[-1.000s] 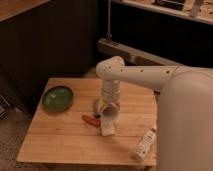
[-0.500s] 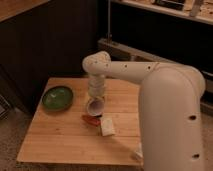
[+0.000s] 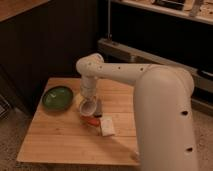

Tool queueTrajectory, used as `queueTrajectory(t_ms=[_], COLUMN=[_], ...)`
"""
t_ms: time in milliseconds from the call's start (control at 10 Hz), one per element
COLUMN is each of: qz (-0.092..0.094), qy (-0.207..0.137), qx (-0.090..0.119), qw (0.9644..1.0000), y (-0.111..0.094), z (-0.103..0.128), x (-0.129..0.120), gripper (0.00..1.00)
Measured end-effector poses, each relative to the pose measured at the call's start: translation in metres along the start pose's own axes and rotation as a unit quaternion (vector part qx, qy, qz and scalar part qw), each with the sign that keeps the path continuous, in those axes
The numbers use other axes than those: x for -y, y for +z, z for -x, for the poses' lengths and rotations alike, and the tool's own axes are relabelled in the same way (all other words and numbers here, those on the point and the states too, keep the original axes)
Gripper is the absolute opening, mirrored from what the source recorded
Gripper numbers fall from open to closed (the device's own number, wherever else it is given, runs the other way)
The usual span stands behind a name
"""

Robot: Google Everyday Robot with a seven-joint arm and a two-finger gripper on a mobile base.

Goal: Place the ceramic cup in the ceramic bowl

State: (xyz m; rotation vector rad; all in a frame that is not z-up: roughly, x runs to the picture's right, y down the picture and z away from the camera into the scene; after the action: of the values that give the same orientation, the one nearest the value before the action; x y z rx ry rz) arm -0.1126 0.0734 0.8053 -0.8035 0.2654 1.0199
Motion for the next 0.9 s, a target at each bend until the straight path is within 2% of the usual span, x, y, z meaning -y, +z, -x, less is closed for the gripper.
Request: queueTrajectory(t_ms=[400,600,700,800,900], qz=[-0.011,-0.037,-0.039,-0.044,-0.04], qy=[-0.055,-0.073,-0.076,-0.072,-0.063], qx=[0.01,0.022,0.027,0.034,0.039], qw=[0.9984,0.9964,0.996,0.9959,0.9964], y=[0.006,-0.001,-0.005,-0.014,-0.023], z=[0.037,0.061,0.067,0.077,0.089], x=[-0.051,-0.07,-0.077,-0.074,-0.066], gripper=[0.0,0.0,0.0,0.0,0.03])
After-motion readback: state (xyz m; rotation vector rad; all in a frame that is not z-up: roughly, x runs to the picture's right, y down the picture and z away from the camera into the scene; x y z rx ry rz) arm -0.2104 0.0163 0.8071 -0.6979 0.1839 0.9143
